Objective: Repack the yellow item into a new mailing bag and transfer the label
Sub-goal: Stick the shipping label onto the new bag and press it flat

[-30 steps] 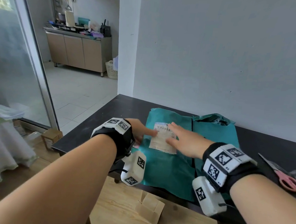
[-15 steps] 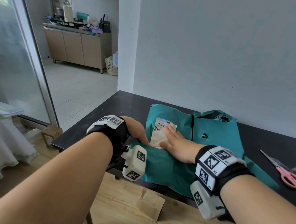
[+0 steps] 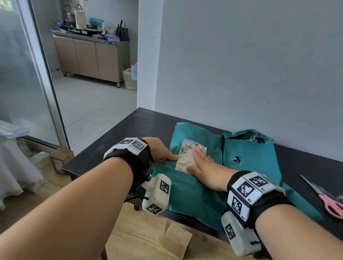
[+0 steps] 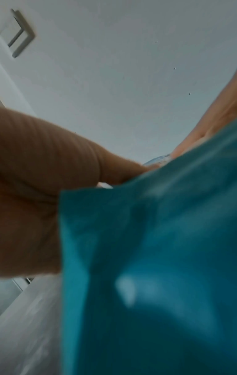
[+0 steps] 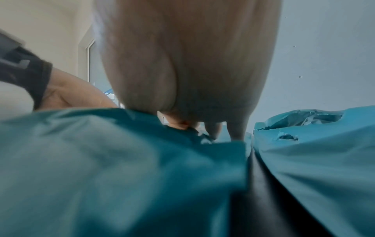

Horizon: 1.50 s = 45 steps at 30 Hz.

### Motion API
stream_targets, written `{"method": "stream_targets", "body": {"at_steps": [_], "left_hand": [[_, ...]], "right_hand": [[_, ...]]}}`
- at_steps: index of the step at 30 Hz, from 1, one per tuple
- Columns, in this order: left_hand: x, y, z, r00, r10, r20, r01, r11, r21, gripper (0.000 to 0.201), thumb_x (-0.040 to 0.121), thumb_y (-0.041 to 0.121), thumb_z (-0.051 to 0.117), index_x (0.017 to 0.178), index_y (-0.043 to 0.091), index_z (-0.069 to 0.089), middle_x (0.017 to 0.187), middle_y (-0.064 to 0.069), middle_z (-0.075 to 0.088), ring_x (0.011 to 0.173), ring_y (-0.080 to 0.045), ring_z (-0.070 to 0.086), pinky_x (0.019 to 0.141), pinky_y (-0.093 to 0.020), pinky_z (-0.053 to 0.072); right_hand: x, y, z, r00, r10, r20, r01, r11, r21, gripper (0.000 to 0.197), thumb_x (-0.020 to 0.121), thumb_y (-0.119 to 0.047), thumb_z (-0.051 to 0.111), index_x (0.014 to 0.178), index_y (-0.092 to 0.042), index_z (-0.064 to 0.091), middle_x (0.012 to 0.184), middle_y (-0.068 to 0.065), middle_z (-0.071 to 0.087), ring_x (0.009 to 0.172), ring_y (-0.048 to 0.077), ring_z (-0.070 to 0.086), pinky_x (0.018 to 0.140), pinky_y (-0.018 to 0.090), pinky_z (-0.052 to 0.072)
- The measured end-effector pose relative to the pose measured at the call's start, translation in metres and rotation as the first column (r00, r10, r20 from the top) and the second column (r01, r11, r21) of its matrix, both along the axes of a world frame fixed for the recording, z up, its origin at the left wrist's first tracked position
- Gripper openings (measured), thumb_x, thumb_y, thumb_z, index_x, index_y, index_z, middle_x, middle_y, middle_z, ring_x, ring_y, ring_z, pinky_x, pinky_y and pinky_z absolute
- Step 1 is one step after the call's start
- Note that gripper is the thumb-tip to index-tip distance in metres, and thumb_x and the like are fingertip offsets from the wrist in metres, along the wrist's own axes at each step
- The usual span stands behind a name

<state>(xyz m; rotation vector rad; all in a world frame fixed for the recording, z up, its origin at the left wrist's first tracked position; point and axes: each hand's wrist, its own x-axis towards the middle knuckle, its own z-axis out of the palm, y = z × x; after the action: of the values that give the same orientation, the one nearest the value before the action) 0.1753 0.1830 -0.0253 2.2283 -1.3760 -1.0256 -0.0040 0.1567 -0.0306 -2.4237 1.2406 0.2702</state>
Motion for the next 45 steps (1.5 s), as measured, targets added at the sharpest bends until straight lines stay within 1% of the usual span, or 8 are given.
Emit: {"method": "stream_targets", "body": {"at_steps": [6,9,12,27,32,36,41,45], "left_hand": [[-0.003,0.016,0.001,0.987,0.003,-0.16,0.017,0.992,0.124,0.116,0.029,0.084,0.073,0.12,0.014,0.063,0.112,-0.004,0.071,0.103,-0.024,0.068,0.097,-0.041,0.051],[-0.017,0.021,0.007,0.997,-0.008,0.075,0.005,0.999,0.047,0.1,0.059,0.084,0.059,0.132,0.016,0.053,0.13,-0.003,0.059,0.113,-0.022,0.058,0.097,-0.031,0.043],[-0.031,0.02,0.007,0.994,-0.011,0.106,0.012,1.0,-0.008,0.072,0.078,0.06,0.065,0.131,0.013,0.053,0.126,-0.004,0.058,0.096,-0.018,0.052,0.082,-0.026,0.038],[-0.003,0.002,0.014,0.991,0.128,-0.048,-0.136,0.956,-0.259,0.036,0.084,0.015,0.069,0.117,0.003,0.059,0.118,-0.012,0.064,0.106,-0.028,0.062,0.092,-0.033,0.051],[0.025,-0.022,0.012,0.98,0.177,-0.096,-0.197,0.935,-0.294,0.039,0.087,0.013,0.067,0.123,0.002,0.056,0.121,-0.012,0.063,0.108,-0.028,0.062,0.091,-0.032,0.051],[0.041,-0.039,0.007,0.978,0.176,-0.116,-0.201,0.945,-0.258,0.037,0.089,0.014,0.065,0.123,0.004,0.057,0.122,-0.012,0.063,0.108,-0.028,0.062,0.093,-0.033,0.05],[0.053,-0.051,-0.001,0.964,0.252,0.08,-0.236,0.957,-0.17,0.046,0.086,0.02,0.069,0.125,0.001,0.054,0.125,-0.013,0.06,0.113,-0.027,0.058,0.082,-0.027,0.043],[0.048,-0.054,0.008,0.945,0.305,0.118,-0.28,0.941,-0.188,0.069,0.079,0.018,0.077,0.136,0.001,0.041,0.133,-0.013,0.053,0.121,-0.029,0.054,0.091,-0.033,0.044]], "right_hand": [[-0.017,0.015,0.012,0.982,-0.054,0.178,0.07,0.994,-0.086,0.056,0.1,-0.04,0.037,0.149,-0.017,0.024,0.154,0.005,0.031,0.136,0.022,0.037,0.108,0.032,0.034],[-0.025,0.024,0.017,0.957,-0.124,0.261,0.159,0.98,-0.118,0.05,0.099,-0.035,0.044,0.147,-0.023,0.032,0.145,0.003,0.046,0.127,0.021,0.048,0.097,0.027,0.038],[-0.032,0.027,0.016,0.944,-0.218,0.247,0.247,0.964,-0.093,0.056,0.096,-0.034,0.052,0.147,-0.017,0.033,0.149,0.005,0.042,0.134,0.023,0.043,0.103,0.028,0.036],[-0.01,-0.002,0.014,0.769,-0.464,0.439,0.421,0.885,0.197,0.049,0.088,-0.02,0.063,0.135,-0.013,0.051,0.132,0.006,0.054,0.112,0.023,0.058,0.093,0.038,0.053],[0.012,-0.027,0.01,0.707,-0.564,0.427,0.382,0.812,0.441,0.027,0.092,-0.009,0.054,0.117,-0.003,0.064,0.105,0.011,0.065,0.079,0.021,0.061,0.075,0.032,0.053],[0.025,-0.05,0.005,0.661,-0.611,0.435,0.401,0.778,0.483,0.025,0.088,-0.012,0.06,0.109,-0.001,0.064,0.112,0.017,0.068,0.095,0.026,0.066,0.076,0.035,0.056],[0.017,-0.066,0.008,0.662,-0.581,0.473,0.417,0.81,0.412,0.031,0.089,-0.009,0.057,0.118,0.001,0.062,0.116,0.018,0.065,0.111,0.032,0.063,0.084,0.038,0.054],[-0.012,-0.07,0.024,0.73,-0.452,0.513,0.477,0.874,0.091,0.021,0.086,-0.008,0.058,0.1,-0.003,0.073,0.109,0.012,0.071,0.106,0.03,0.065,0.094,0.039,0.052]]}}
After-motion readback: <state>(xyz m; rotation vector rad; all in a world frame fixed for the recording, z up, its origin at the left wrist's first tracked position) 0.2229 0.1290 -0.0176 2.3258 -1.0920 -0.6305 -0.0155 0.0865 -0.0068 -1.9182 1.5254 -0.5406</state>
